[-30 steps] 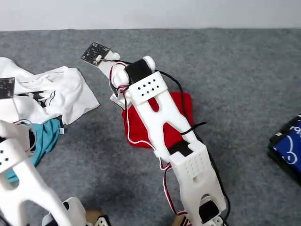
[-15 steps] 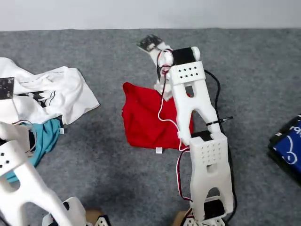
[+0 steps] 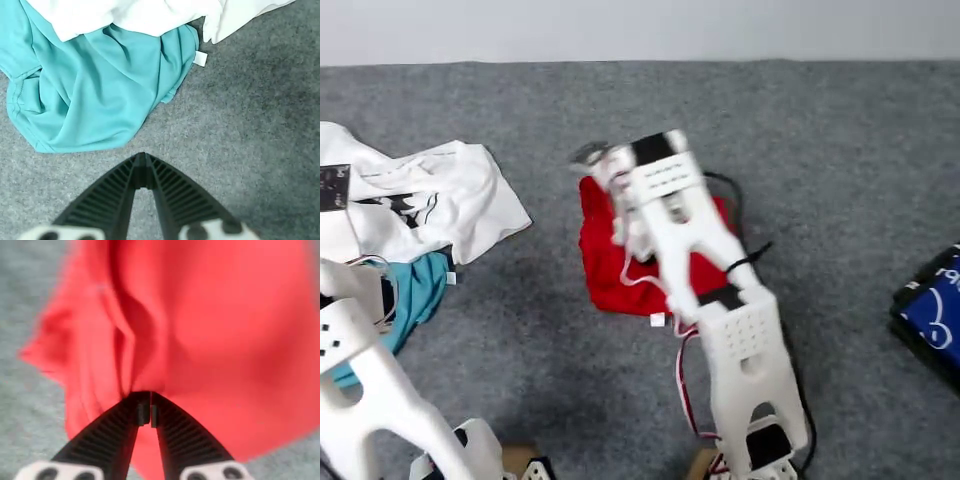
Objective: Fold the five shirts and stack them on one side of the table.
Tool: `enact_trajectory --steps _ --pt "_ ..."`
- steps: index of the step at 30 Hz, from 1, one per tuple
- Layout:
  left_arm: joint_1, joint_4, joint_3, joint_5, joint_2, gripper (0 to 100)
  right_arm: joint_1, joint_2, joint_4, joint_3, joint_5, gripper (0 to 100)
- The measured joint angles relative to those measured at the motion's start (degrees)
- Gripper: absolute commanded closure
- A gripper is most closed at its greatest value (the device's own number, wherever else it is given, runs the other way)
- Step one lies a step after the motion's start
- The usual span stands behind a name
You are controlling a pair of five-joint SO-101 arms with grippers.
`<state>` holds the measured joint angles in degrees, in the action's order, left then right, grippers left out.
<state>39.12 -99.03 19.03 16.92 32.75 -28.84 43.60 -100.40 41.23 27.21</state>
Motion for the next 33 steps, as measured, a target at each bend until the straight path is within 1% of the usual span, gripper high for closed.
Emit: enact_trajectory --steps 5,9,14,18,21,24,29,33 --pt "0.0 0.0 0.0 0.0 0.0 100 -9.7 -4.8 0.0 -3.3 0.0 98.9" --pt "0.0 0.0 0.0 0.0 0.0 100 -12.7 -7.6 0.0 -3.4 0.0 98.9" --pt "0.0 0.0 0.0 0.0 0.0 100 -11.4 -11.8 0.0 -3.4 0.1 98.9" --pt "0.0 0.0 0.0 0.0 0.0 100 -6.1 -13.7 0.0 -3.4 0.4 98.9" --pt "0.0 0.0 0.0 0.0 0.0 100 -1.7 -13.5 0.0 -3.4 2.5 98.9" --pt "0.0 0.0 0.0 0.0 0.0 100 0.7 -10.3 0.0 -3.4 3.3 98.9" --pt "0.0 0.0 0.0 0.0 0.0 100 0.1 -4.3 0.0 -3.5 3.5 98.9" --pt "0.0 0.0 0.0 0.0 0.0 100 -4.7 -2.4 0.0 -3.5 3.5 98.9"
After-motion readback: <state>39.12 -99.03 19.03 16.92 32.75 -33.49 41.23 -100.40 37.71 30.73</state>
